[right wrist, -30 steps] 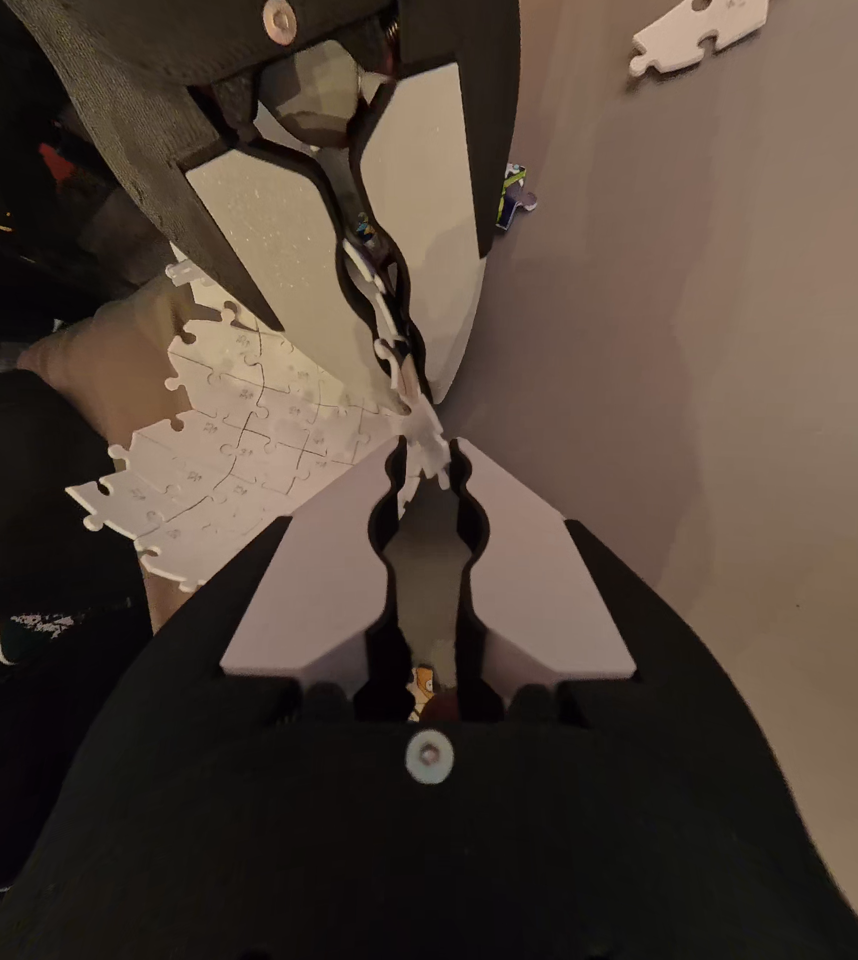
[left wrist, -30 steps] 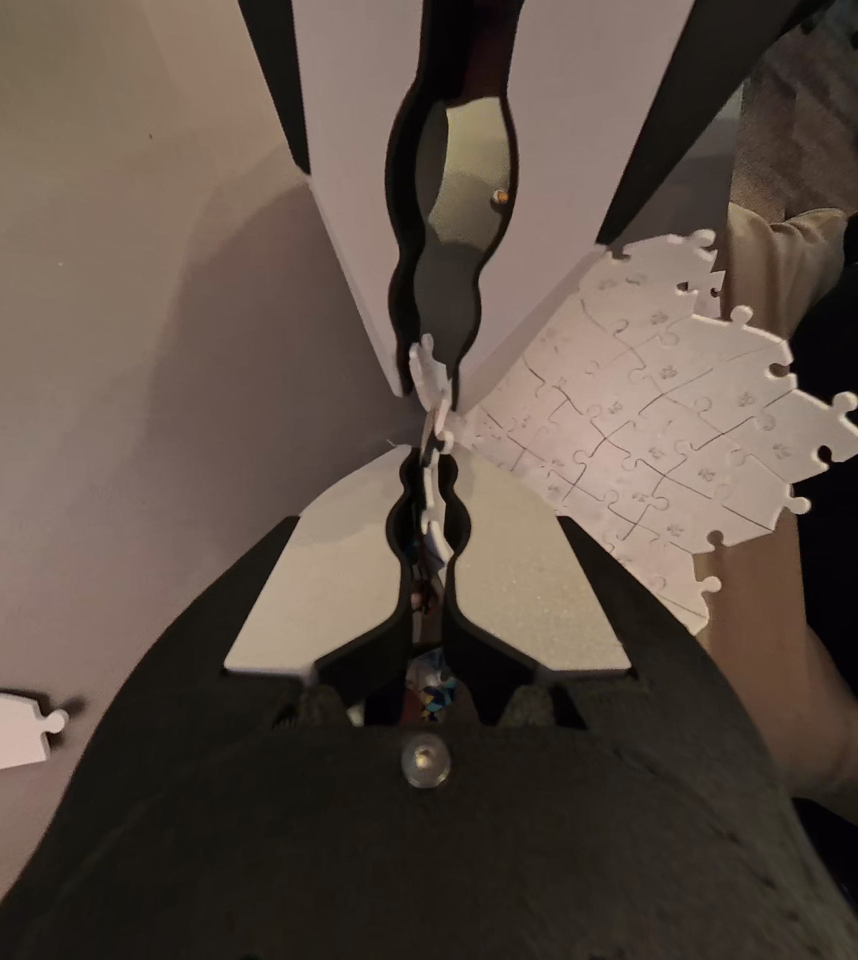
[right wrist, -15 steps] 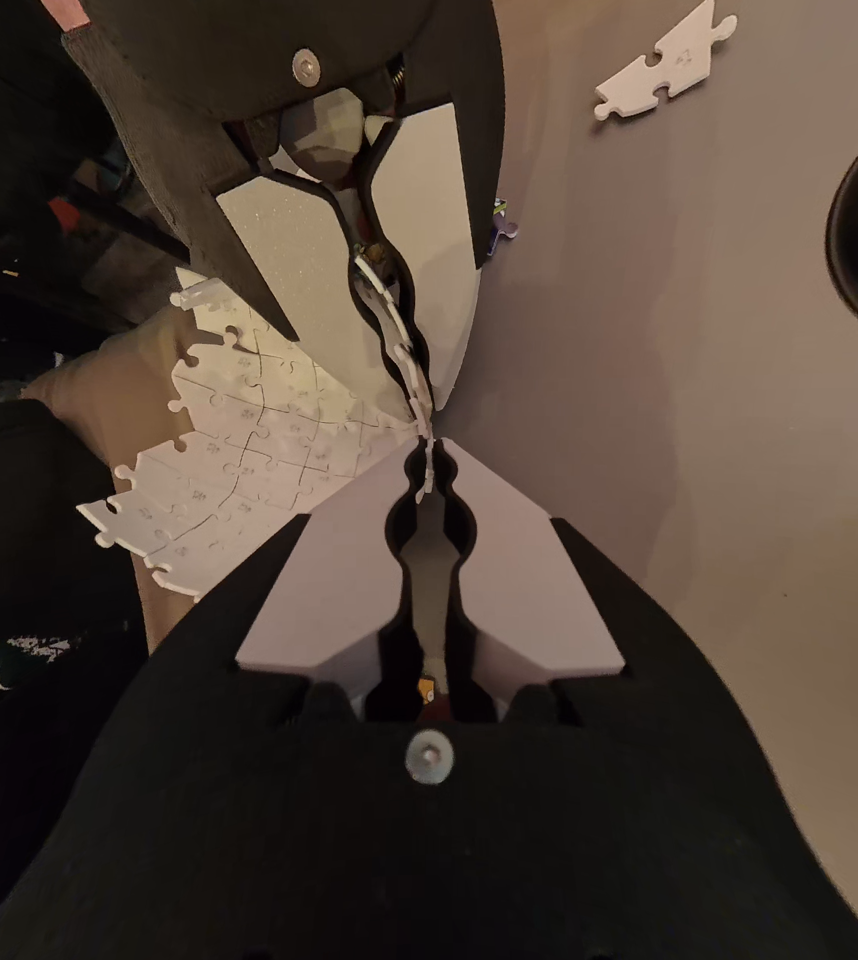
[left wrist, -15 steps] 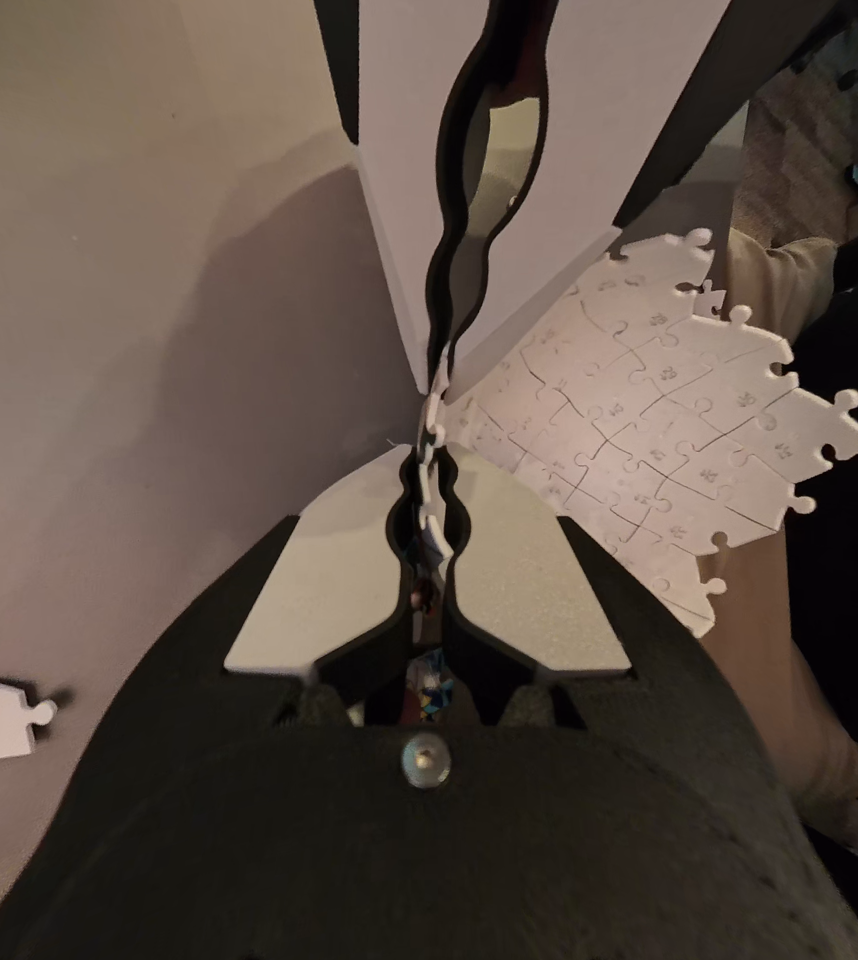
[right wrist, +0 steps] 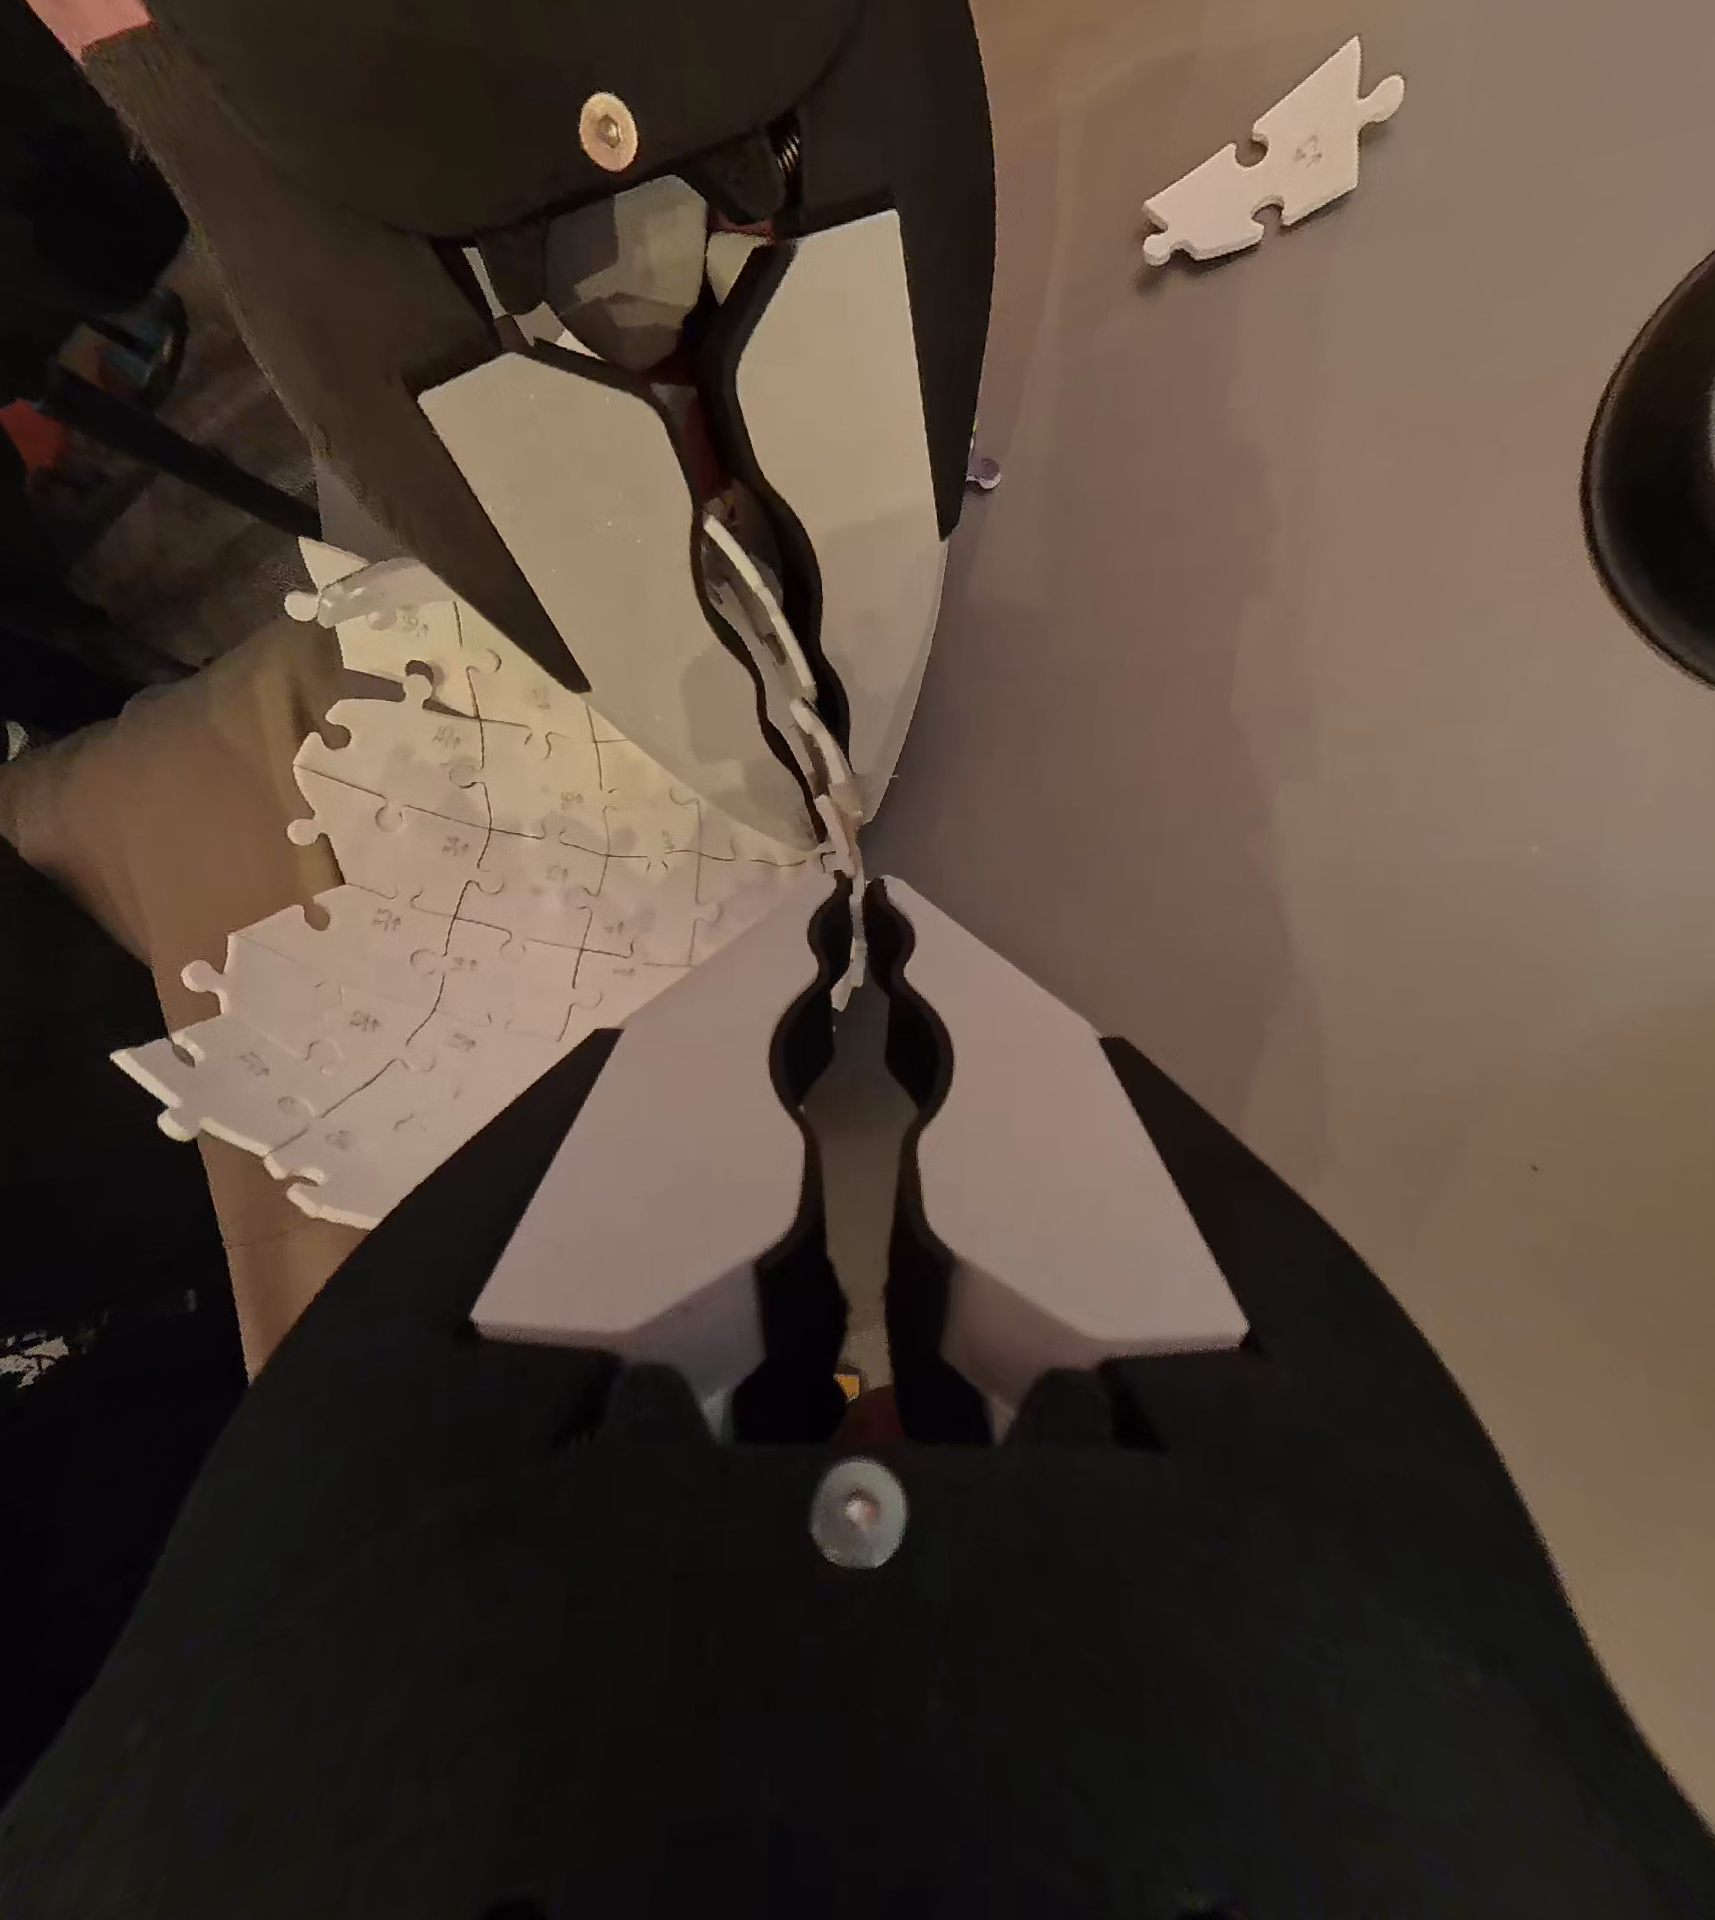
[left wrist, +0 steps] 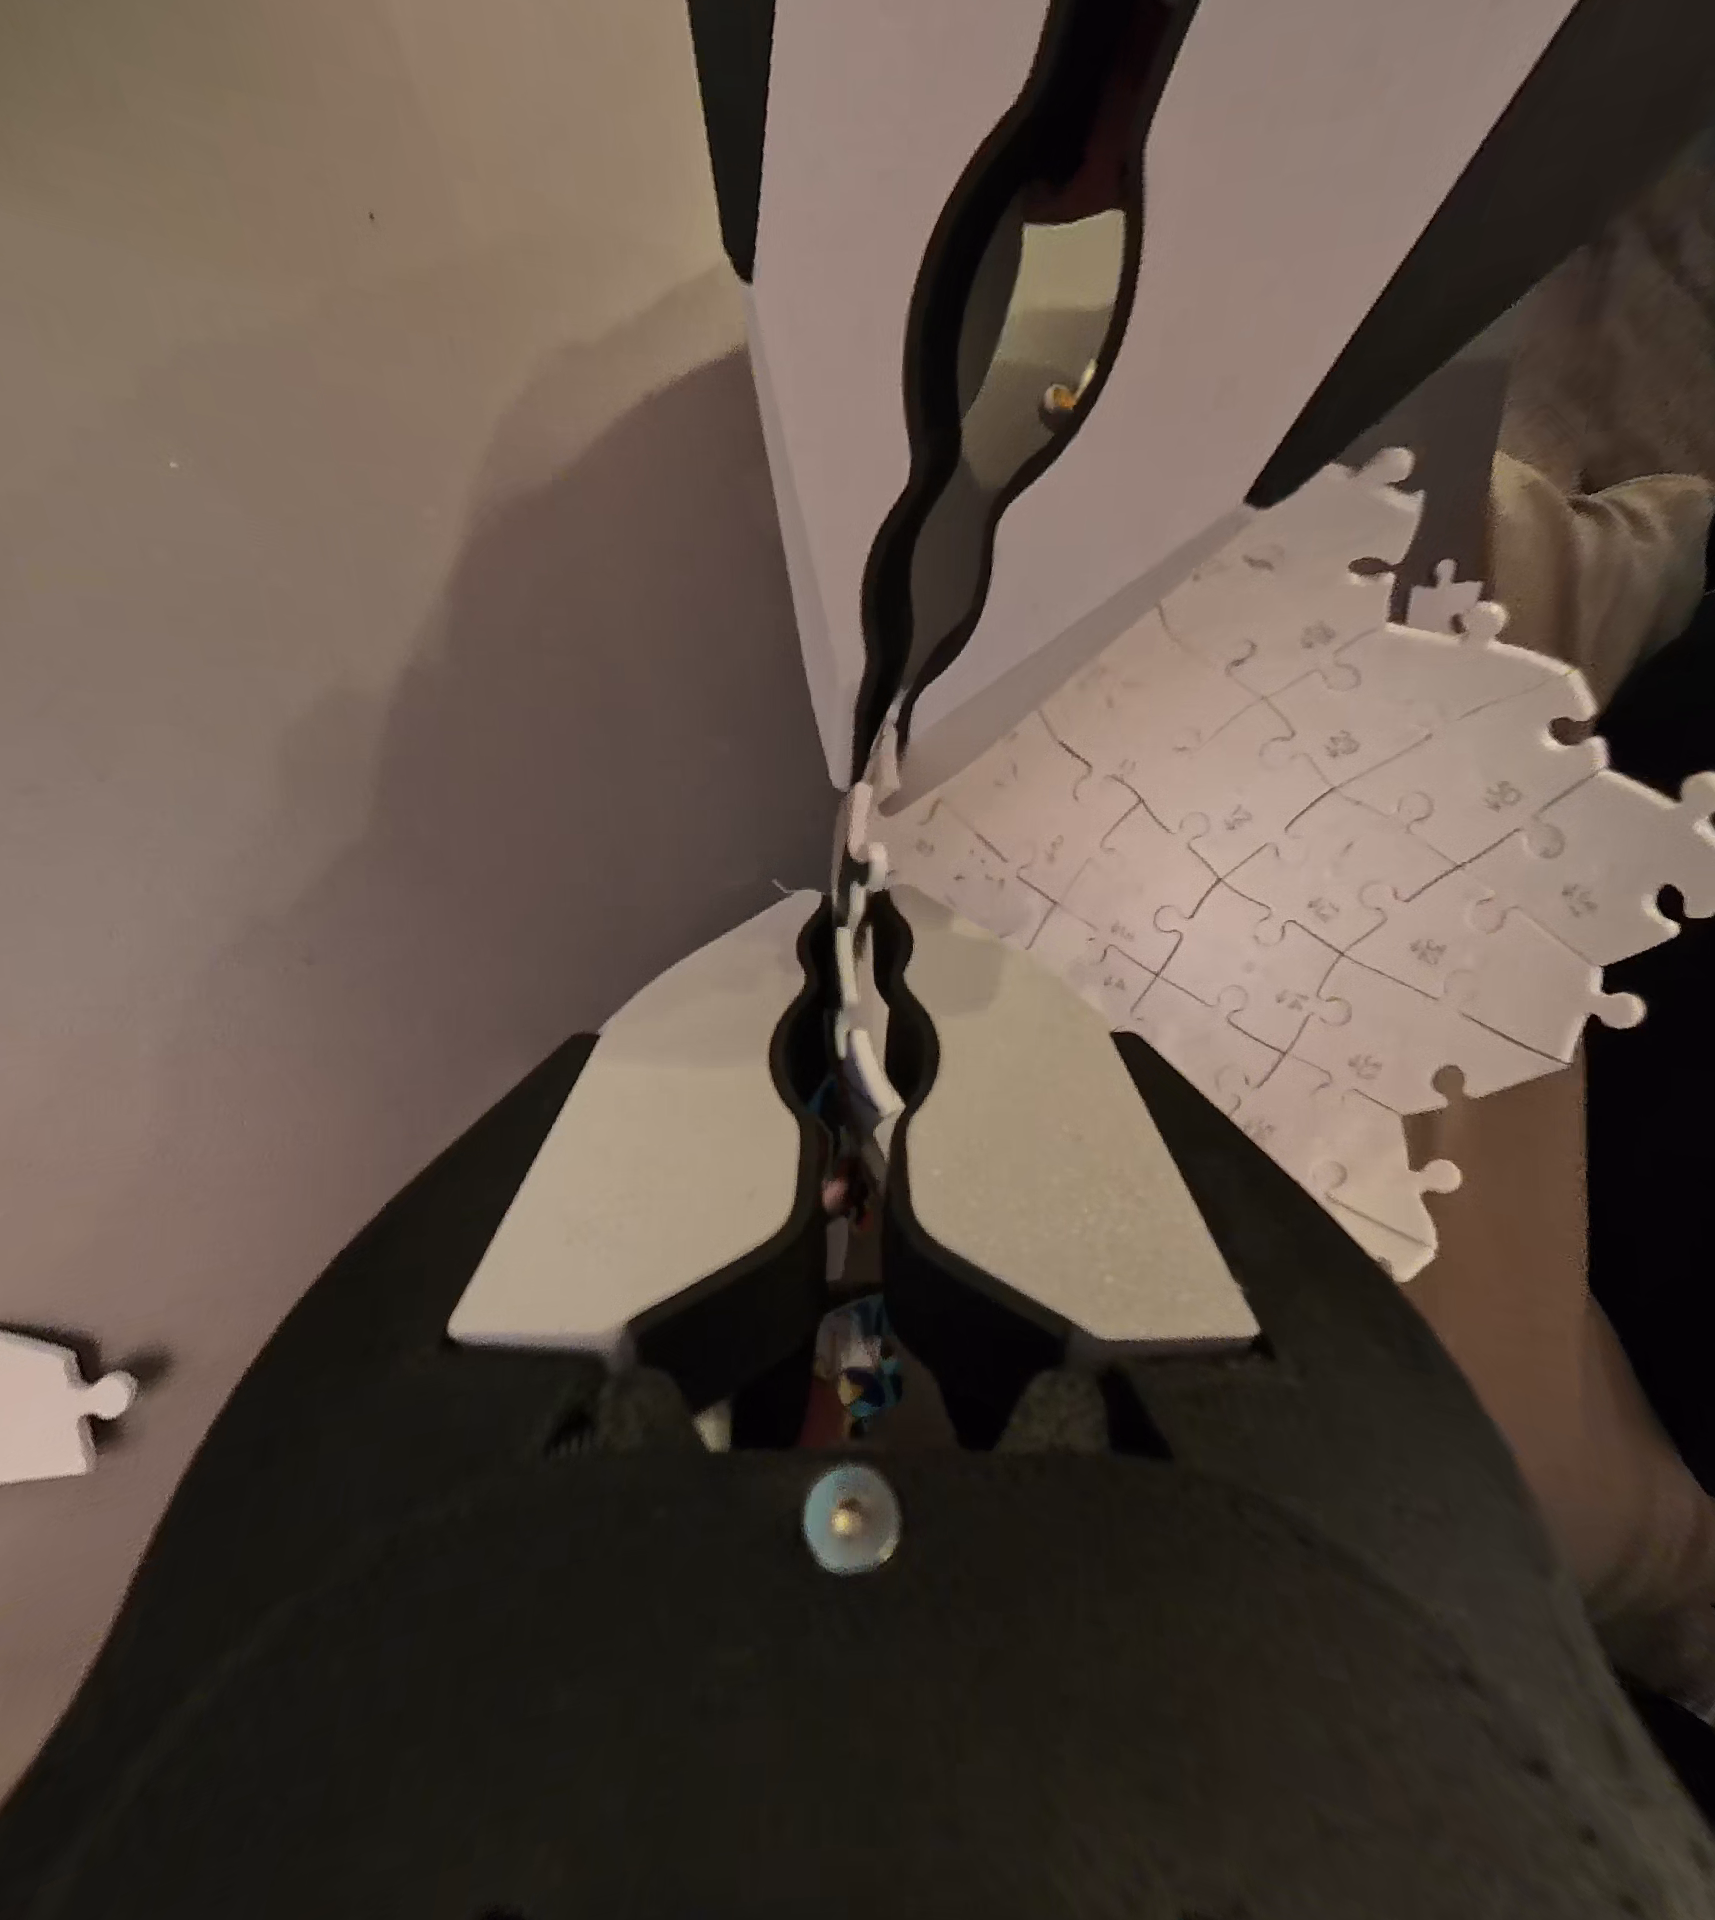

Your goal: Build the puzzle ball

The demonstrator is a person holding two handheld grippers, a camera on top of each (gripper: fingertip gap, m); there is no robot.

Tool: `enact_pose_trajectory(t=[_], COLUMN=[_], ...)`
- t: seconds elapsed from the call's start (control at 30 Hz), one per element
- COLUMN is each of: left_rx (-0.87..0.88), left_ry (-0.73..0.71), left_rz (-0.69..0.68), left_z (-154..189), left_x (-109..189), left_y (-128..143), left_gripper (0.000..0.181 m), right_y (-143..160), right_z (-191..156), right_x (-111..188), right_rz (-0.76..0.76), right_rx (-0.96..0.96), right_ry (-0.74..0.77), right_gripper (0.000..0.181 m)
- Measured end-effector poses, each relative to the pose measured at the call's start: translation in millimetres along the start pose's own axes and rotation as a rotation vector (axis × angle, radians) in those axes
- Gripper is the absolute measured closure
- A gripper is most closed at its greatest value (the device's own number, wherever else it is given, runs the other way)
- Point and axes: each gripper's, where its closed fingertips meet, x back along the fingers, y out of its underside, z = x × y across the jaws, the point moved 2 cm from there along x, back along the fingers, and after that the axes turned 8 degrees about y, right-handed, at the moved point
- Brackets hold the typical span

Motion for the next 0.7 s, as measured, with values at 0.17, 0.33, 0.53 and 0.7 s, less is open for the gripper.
enact_pose_trajectory(t=[0.17,0.33,0.53,0.7], left_rx=[-0.003,-0.005,-0.016,-0.022], left_ry=[-0.029,-0.026,0.011,-0.007], left_rz=[-0.027,-0.008,0.059,0.077], left_z=[-0.5,-1.0,-0.6,-3.6], left_x=[0.4,3.7,5.6,6.1], left_y=[0.0,-0.4,-5.6,-9.3], left_gripper=[0.176,0.175,0.169,0.176], right_y=[-0.8,-2.7,-3.1,-2.7], right_z=[0.3,0.1,0.7,1.7], right_x=[0.0,0.7,0.1,-0.6], right_rz=[-0.003,0.031,0.052,0.053], right_rx=[-0.040,-0.086,-0.093,-0.087], right_ry=[0.006,-0.030,-0.048,-0.043], right_gripper=[0.181,0.181,0.181,0.181])
